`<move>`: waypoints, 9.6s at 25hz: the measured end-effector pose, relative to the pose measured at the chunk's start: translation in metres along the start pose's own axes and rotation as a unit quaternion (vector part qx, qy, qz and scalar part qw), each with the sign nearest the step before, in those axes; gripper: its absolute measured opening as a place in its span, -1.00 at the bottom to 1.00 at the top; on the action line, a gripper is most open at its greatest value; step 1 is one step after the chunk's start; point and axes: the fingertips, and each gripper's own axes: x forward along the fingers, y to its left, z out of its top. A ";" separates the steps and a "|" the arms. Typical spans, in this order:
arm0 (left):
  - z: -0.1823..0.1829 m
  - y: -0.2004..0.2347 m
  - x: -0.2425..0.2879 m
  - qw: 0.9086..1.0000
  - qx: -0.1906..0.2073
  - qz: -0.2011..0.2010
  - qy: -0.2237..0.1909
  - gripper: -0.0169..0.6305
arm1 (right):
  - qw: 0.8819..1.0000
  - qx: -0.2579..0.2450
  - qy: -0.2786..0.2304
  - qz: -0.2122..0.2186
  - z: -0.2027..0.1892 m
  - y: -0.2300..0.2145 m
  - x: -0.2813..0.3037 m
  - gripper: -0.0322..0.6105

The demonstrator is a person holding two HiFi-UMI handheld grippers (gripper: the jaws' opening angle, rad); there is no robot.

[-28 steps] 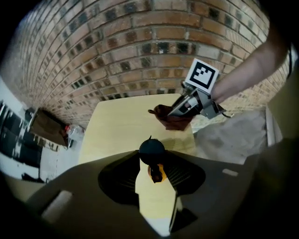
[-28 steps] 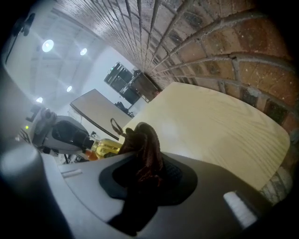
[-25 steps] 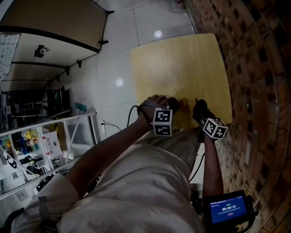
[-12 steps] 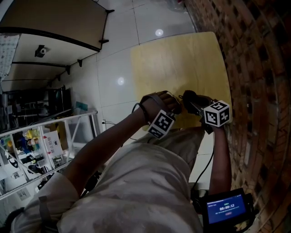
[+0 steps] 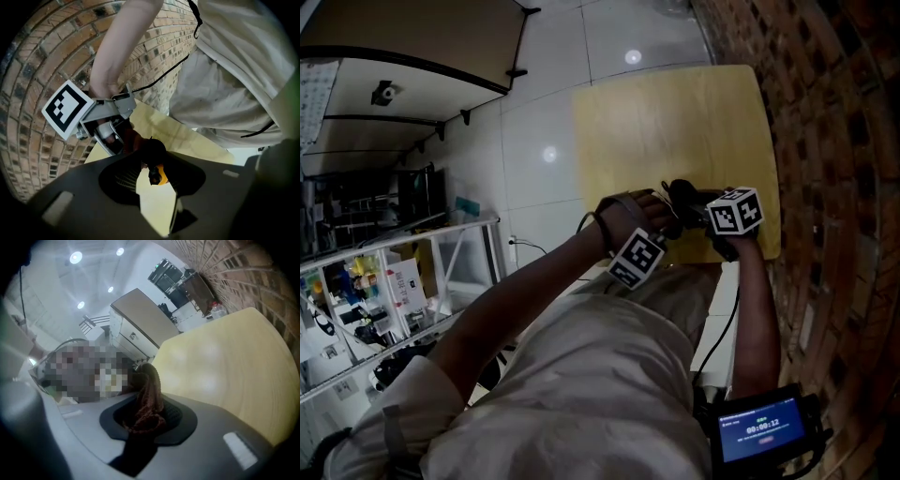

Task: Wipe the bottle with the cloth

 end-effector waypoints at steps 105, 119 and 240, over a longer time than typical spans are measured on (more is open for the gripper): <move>-0.066 0.066 -0.026 0.794 -0.602 0.081 -0.020 -0.40 | 0.958 0.146 -0.078 -0.232 -0.070 -0.058 0.020 -0.64; -0.058 0.016 -0.025 0.805 -0.582 0.088 -0.065 -0.27 | 0.930 0.214 -0.145 -0.261 -0.170 -0.032 -0.029 -0.64; -0.062 0.001 -0.033 0.831 -0.532 0.094 -0.134 -0.21 | 0.875 0.383 -0.234 -0.183 -0.147 -0.022 0.015 -0.66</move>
